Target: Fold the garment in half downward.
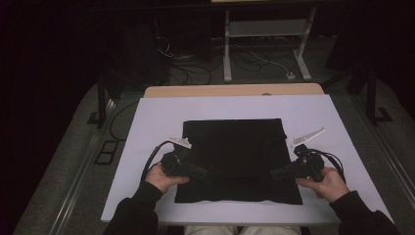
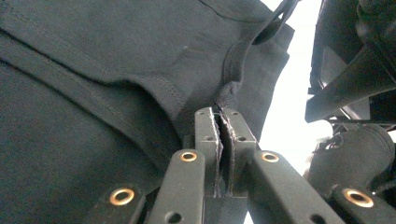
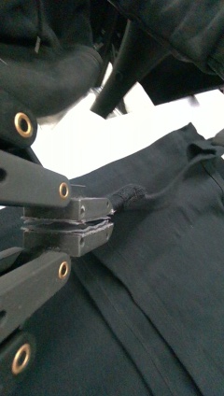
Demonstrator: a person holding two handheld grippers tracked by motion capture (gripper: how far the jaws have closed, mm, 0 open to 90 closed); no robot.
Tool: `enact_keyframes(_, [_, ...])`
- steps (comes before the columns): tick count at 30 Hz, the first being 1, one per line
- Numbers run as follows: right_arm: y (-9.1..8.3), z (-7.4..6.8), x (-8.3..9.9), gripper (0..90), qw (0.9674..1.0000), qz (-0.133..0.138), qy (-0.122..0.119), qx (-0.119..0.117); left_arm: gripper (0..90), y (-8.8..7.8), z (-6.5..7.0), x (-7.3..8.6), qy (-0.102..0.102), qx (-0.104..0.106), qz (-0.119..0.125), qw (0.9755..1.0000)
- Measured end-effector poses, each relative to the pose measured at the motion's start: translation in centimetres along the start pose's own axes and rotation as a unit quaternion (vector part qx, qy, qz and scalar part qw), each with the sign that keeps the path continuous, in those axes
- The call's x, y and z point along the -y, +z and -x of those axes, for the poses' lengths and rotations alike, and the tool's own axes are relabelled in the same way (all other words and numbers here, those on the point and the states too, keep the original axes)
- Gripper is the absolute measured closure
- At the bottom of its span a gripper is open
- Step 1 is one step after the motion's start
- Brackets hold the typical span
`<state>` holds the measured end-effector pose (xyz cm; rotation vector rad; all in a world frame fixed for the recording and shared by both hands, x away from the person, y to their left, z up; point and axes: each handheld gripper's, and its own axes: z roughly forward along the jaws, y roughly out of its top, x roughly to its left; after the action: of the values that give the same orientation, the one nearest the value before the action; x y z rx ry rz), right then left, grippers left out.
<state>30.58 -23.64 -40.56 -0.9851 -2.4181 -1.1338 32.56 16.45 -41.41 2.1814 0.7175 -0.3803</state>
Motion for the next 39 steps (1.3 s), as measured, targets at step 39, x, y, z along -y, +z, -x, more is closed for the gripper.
enact_keyframes(39, [2.4, -2.0, 2.1, 85.6, 0.9925, -0.11, -0.02, -0.05, 85.0, 2.0, 2.4, 2.2, 0.042, 0.042, -0.113, 0.9918])
